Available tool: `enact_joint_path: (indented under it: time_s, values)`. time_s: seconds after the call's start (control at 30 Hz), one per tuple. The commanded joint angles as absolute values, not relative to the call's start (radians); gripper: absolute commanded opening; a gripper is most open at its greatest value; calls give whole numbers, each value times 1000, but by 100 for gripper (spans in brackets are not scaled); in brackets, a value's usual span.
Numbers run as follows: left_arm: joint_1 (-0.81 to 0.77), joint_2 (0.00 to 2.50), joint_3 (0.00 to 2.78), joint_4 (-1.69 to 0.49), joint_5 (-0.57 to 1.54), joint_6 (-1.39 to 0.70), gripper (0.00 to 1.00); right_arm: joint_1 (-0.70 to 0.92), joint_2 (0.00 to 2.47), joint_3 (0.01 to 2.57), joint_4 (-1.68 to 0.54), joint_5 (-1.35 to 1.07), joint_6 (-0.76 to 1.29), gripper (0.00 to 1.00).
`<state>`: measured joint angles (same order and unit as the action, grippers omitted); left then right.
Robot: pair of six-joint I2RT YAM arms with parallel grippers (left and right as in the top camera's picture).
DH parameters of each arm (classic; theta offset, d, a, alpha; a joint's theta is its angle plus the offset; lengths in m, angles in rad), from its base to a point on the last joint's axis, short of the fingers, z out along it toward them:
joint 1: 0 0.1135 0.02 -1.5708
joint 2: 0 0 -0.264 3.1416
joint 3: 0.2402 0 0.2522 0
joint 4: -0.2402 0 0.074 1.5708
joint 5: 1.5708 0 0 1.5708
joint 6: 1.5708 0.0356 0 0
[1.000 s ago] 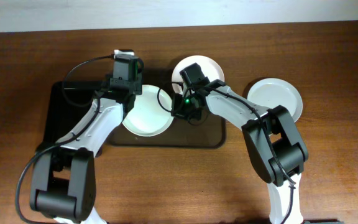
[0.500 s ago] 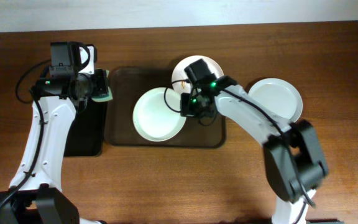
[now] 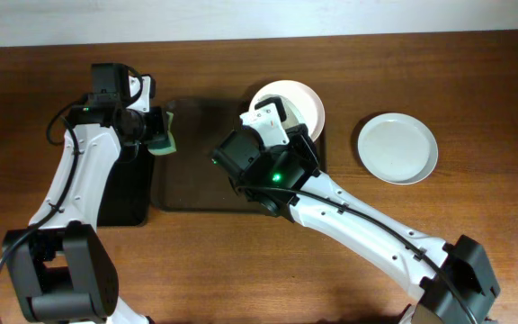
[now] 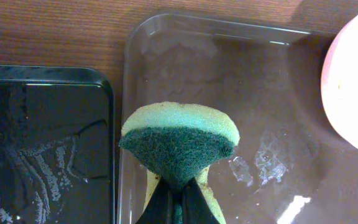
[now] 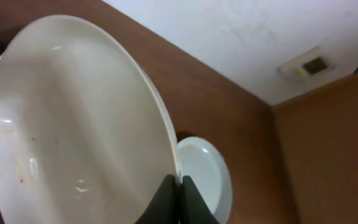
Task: Clean dirty plates on tray and stack at the side
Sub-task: 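Lift the plate with right gripper and stack it on the cleaned plate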
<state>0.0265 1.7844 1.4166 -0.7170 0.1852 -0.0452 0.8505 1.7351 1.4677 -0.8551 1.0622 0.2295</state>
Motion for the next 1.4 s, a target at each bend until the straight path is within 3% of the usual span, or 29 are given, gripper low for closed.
enact_joint_path:
  time_s: [0.0, 0.13, 0.33, 0.4, 0.47, 0.53, 0.6, 0.7, 0.83, 0.97, 1.33, 1.37]
  values:
    - [26, 1792, 1425, -711, 206, -37, 1, 882, 1717, 1467, -832, 1185, 77, 4]
    - [27, 1792, 1425, -711, 206, -37, 1, 937, 1717, 1467, -734, 1359, -96, 4]
    - [27, 1792, 1425, -711, 206, -37, 1, 968, 1717, 1467, -725, 1364, -73, 4]
    - [27, 1792, 1425, -711, 206, -37, 1, 958, 1717, 1467, -765, 1122, 18, 4]
    - [27, 1792, 1425, -711, 206, -37, 1, 889, 1717, 1467, -873, 866, 301, 4]
    - [27, 1792, 1425, -710, 206, -37, 1, 805, 1701, 1468, -917, 635, 384, 4]
    - [27, 1792, 1425, -708, 206, -37, 1, 620, 1638, 1468, -920, 258, 383, 4]
    - [27, 1792, 1425, -708, 206, -37, 1, 306, 1561, 1467, -941, -69, 382, 4]
    - [27, 1792, 1425, -708, 206, -37, 1, -65, 1555, 1462, -990, -127, 383, 4]
    - [27, 1792, 1425, -707, 206, -37, 1, -289, 1594, 1462, -996, -118, 379, 4]
    - [27, 1792, 1425, -708, 206, -37, 1, -304, 1854, 1389, -876, 12, 381, 4]
    - [26, 1792, 1425, -708, 206, -37, 1, -304, 1856, 1389, -862, 12, 383, 9]
